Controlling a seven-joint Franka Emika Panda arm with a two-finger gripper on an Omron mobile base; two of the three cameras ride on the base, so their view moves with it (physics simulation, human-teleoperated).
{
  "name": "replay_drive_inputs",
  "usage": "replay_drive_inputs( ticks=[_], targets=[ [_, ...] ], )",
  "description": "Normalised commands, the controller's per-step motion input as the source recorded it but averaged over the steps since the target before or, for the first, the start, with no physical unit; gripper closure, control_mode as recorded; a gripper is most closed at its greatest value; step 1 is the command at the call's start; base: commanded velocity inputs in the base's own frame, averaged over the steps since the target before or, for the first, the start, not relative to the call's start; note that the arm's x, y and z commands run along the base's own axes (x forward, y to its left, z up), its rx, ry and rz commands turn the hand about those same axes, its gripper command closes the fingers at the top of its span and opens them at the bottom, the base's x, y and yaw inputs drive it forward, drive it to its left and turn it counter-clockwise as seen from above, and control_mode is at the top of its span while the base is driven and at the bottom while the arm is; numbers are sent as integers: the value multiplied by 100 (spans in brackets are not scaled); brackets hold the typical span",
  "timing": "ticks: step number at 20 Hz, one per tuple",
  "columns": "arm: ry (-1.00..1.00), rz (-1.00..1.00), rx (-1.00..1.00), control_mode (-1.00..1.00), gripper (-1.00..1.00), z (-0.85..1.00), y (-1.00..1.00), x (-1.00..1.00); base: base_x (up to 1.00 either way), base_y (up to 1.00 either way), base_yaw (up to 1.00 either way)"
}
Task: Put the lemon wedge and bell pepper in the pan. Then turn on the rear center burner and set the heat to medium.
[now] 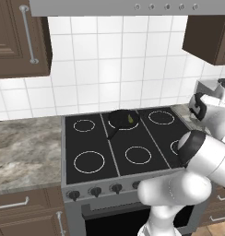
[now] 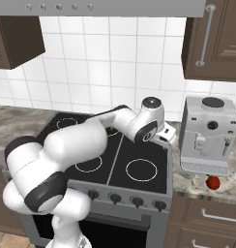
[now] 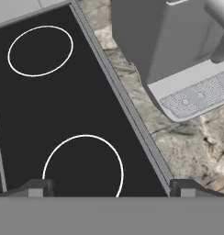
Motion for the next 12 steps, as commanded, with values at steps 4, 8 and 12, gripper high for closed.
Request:
replay_drive_inputs(
  ticks=[4, 8, 12],
  targets=[
    [5, -1, 0, -100, -100, -20, -71, -54, 0, 0, 0],
    [2, 0, 0, -100, -100, -21, -75, -60, 0, 0, 0],
    [0, 0, 0, -100, -100, -13, -69, -60, 0, 0, 0]
  ],
)
